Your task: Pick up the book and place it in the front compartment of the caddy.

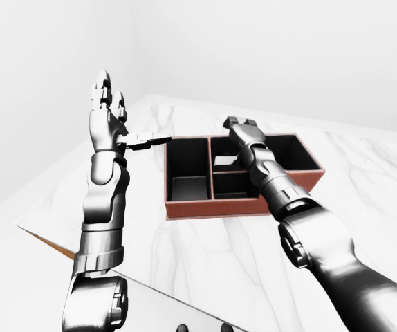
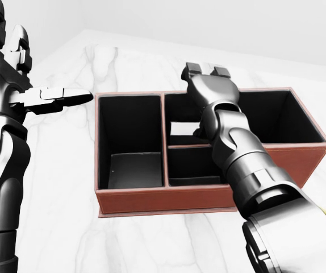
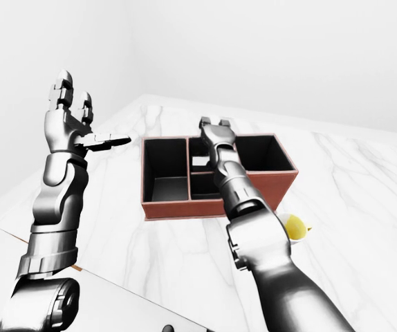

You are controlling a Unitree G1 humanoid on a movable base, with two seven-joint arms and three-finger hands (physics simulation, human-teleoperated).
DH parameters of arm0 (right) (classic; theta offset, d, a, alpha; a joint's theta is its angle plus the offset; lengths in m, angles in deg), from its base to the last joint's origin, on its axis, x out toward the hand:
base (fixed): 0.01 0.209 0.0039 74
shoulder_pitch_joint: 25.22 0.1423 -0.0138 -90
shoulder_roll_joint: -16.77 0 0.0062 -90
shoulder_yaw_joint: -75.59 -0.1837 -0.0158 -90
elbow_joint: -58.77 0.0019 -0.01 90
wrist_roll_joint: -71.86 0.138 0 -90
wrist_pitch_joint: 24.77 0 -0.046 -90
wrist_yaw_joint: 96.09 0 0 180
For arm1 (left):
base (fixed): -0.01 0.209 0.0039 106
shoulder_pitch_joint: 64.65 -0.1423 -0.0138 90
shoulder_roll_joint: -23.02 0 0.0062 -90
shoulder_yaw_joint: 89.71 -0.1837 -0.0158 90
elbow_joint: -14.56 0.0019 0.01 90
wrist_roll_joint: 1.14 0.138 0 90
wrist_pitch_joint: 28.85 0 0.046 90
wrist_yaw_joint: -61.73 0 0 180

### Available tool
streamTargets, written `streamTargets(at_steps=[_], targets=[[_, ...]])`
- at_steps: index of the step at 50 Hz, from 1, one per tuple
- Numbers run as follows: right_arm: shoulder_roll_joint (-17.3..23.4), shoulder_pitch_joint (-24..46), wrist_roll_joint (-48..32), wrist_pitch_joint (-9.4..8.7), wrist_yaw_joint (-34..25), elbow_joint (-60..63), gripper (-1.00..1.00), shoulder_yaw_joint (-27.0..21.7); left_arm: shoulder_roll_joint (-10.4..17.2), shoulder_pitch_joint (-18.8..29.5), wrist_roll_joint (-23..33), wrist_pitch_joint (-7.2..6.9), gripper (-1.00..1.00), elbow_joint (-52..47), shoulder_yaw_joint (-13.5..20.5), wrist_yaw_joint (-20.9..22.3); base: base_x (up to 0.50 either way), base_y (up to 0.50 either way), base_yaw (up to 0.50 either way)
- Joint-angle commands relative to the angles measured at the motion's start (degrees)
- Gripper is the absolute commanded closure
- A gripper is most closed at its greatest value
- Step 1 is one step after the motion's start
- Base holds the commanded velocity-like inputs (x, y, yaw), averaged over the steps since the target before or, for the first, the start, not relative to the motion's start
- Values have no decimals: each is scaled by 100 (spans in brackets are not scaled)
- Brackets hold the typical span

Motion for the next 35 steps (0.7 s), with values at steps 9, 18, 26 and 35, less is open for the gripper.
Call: streamTargets(at_steps=[9, 18, 26, 35], targets=[[-24, 72, -53, 0, 95, 86, -100, -28, -1, 4, -3, 0, -100, -3, -2, 6, 0, 0, 0], [-32, 76, -53, 0, 89, 98, -100, -17, 0, 7, -2, 0, -100, 18, -3, 11, 0, 0, 0], [-9, 173, -27, 0, 22, 220, -100, -32, -2, -4, -3, 0, -100, 3, -2, 13, 0, 0, 0], [141, 451, 98, 0, -181, 487, -100, -108, 2, 3, -10, 0, -100, 18, 4, 15, 0, 0, 0]])
